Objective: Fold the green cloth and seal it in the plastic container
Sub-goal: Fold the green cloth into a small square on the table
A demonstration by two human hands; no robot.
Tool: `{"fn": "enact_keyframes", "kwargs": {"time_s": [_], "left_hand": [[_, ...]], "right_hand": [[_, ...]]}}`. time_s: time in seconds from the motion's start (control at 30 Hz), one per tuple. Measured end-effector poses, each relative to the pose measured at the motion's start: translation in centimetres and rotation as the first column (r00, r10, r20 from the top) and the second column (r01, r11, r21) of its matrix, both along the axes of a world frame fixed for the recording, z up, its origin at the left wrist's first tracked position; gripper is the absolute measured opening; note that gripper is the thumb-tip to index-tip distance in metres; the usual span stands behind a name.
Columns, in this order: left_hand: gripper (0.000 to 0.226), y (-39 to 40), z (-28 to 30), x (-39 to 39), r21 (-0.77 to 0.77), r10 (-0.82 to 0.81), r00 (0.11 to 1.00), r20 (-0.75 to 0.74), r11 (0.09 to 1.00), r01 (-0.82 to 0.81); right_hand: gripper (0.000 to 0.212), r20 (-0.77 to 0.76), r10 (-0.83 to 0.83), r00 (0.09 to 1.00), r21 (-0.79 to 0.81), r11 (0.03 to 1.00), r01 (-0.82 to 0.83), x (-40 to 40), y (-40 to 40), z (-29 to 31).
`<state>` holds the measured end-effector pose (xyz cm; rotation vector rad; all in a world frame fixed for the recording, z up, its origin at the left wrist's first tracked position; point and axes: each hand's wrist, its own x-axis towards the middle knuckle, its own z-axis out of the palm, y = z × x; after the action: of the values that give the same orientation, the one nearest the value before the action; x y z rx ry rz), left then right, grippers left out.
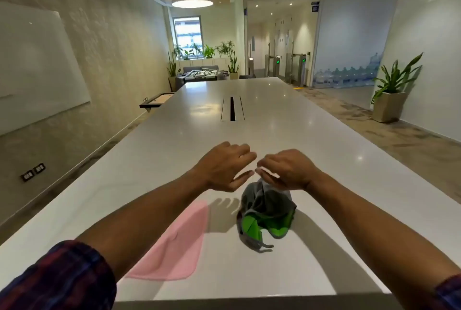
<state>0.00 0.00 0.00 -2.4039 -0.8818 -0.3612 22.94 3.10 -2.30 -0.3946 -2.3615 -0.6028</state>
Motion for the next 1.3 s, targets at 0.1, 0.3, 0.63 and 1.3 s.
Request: {"fn": "enact_keyframes", "kwargs": {"time_s": [0.1, 0.3, 0.63, 1.3], "left_hand": [[0.028, -0.9, -1.4, 1.1, -0.096, -0.048, 0.992, -0.121, 0.995, 0.036], [0.027, -2.5, -4.4, 2.5, -0.334, -0.036, 0.987, -0.155, 0.942, -0.018], [0.029, -2.1, -7.3, 2.1, -0.531, 0.195, 0.979, 0.054, 0.836, -0.137], [0.025, 2.8, 8.0, 0.9, -0.526, 0.436, 0.583, 0.686, 0.850, -0.017]], "right_hand": [[0.035, 0.100, 0.024, 0.995, -0.082, 0.996, -0.016, 0.0, -0.6, -2.0], [0.039, 0.376, 0.069, 0.924, -0.278, 0.960, 0.041, 0.5, -1.2, -4.6], [0.035, 0.380, -0.106, 0.919, -0.260, 0.941, 0.216, 0.9, -0.7, -5.8], [0.024, -0.140, -0.564, 0.814, -0.630, 0.685, 0.366, 3.3, 2.6, 5.2]]}}
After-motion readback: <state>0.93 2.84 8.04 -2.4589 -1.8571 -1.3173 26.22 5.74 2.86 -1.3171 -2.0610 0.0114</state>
